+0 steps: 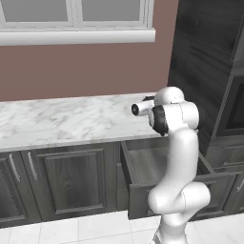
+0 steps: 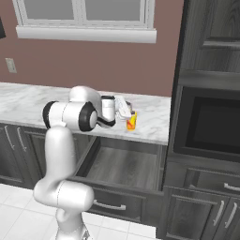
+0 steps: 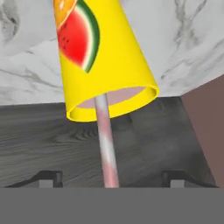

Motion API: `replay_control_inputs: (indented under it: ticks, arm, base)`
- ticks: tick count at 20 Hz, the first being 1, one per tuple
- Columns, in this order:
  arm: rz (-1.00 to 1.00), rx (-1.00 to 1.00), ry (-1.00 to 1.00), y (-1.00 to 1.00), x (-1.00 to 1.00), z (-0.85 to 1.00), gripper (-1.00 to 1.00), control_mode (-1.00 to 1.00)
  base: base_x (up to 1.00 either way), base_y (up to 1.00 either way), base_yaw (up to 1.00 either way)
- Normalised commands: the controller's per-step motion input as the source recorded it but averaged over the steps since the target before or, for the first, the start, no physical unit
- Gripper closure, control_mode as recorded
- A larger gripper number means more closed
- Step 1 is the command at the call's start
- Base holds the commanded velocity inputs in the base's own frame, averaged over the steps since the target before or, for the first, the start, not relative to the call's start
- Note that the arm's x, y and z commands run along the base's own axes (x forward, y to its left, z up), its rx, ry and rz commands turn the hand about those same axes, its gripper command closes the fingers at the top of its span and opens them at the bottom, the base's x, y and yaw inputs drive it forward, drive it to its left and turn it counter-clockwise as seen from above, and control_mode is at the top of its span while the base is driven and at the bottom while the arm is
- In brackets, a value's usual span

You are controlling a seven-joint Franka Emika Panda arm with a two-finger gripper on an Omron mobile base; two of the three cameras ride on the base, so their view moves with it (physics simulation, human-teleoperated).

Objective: Pick up the straw from the left drawer and put it inside the smoothie cup.

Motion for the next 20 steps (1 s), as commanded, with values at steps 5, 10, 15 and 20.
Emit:
replay_control_inputs:
  ticks: [5, 10, 15, 20]
  arm:
    - [0.0, -0.06, -0.16, 0.0, -0.27, 0.0, -1.0, -1.0]
    - [0.0, -0.08, -0.22, 0.03, -0.61, 0.36, -1.0, -1.0]
    - [0.0, -0.11, -0.17, 0.29, -0.64, 0.76, -1.0, -1.0]
    - [0.0, -0.16, -0.02, 0.53, -0.59, 0.9, -1.0, -1.0]
  base:
    - [0.0, 0.0, 0.0]
    - [0.0, 0.0, 0.0]
    - [0.0, 0.0, 0.0]
    - [0.0, 0.0, 0.0]
